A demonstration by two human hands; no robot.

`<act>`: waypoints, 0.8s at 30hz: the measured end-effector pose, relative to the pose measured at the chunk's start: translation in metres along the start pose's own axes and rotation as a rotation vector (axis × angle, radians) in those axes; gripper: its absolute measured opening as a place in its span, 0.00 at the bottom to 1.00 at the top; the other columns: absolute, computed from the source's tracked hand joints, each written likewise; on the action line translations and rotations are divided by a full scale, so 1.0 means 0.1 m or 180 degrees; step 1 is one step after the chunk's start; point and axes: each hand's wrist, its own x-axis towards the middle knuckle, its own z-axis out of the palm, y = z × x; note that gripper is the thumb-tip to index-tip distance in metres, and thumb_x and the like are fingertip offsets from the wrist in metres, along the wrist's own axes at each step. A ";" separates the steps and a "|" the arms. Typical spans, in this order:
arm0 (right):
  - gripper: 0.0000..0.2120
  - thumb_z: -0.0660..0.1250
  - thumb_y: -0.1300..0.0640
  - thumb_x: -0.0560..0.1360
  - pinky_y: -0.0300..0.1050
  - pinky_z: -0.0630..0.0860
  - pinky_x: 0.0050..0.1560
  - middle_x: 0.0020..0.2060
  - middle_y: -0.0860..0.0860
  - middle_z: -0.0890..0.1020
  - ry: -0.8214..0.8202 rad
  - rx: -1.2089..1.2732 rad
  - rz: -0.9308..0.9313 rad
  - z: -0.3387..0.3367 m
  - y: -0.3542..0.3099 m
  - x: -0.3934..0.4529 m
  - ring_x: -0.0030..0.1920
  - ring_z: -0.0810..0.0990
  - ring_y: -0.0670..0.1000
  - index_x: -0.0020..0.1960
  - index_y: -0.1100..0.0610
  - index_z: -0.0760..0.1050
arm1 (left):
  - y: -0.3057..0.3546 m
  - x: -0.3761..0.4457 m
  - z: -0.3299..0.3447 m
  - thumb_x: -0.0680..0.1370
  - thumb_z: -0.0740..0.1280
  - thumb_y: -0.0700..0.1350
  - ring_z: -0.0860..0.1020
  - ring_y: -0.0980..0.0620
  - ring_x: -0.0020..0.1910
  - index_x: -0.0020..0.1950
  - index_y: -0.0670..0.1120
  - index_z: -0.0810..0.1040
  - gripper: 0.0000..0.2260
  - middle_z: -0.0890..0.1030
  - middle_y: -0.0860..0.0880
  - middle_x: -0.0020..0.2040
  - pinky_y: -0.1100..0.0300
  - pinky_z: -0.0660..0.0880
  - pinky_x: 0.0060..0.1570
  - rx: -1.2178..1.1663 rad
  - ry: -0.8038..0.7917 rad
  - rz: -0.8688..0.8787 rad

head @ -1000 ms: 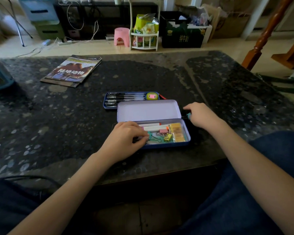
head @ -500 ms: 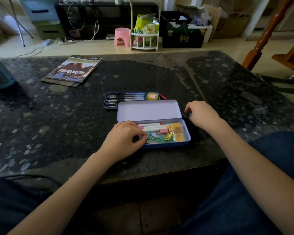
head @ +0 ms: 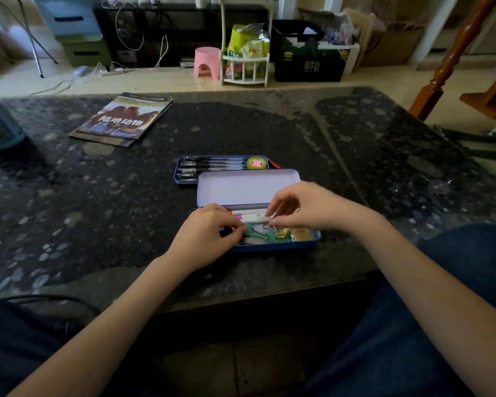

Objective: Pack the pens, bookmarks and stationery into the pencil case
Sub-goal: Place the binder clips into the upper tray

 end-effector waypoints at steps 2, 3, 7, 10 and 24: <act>0.05 0.74 0.55 0.70 0.30 0.75 0.38 0.40 0.43 0.83 -0.0080 -0.0303 -0.0088 0.06 0.01 0.01 0.39 0.80 0.38 0.44 0.47 0.81 | -0.01 0.00 0.00 0.74 0.70 0.48 0.76 0.57 0.46 0.46 0.52 0.85 0.05 0.82 0.55 0.41 0.55 0.76 0.47 -0.0062 -0.0024 -0.0001; 0.05 0.74 0.55 0.70 0.29 0.73 0.38 0.40 0.43 0.83 -0.0085 -0.0380 -0.0109 0.08 0.02 0.01 0.38 0.79 0.37 0.44 0.48 0.81 | -0.01 0.00 0.00 0.73 0.71 0.47 0.76 0.57 0.47 0.47 0.52 0.85 0.05 0.82 0.56 0.41 0.55 0.76 0.48 -0.0098 -0.0020 -0.0009; 0.07 0.76 0.53 0.68 0.31 0.72 0.38 0.39 0.43 0.83 -0.0074 -0.0428 -0.0175 0.14 0.00 0.03 0.38 0.78 0.39 0.45 0.50 0.83 | -0.01 0.01 0.02 0.72 0.72 0.45 0.76 0.55 0.47 0.48 0.51 0.85 0.06 0.82 0.54 0.41 0.53 0.76 0.48 -0.0116 0.0008 0.0002; 0.07 0.77 0.51 0.67 0.32 0.71 0.36 0.37 0.41 0.82 -0.0091 -0.0466 -0.0209 0.17 -0.03 0.05 0.38 0.78 0.39 0.43 0.48 0.82 | -0.01 0.02 0.01 0.72 0.72 0.45 0.76 0.54 0.46 0.49 0.51 0.85 0.07 0.83 0.53 0.41 0.52 0.76 0.47 -0.0055 -0.0035 0.0031; 0.05 0.69 0.54 0.75 0.32 0.65 0.36 0.35 0.38 0.77 0.0472 -0.0481 -0.0100 -0.06 0.03 0.02 0.36 0.74 0.39 0.47 0.49 0.84 | -0.01 0.02 0.02 0.74 0.70 0.45 0.76 0.55 0.50 0.54 0.51 0.83 0.09 0.83 0.55 0.48 0.52 0.75 0.52 -0.0016 -0.0030 0.0189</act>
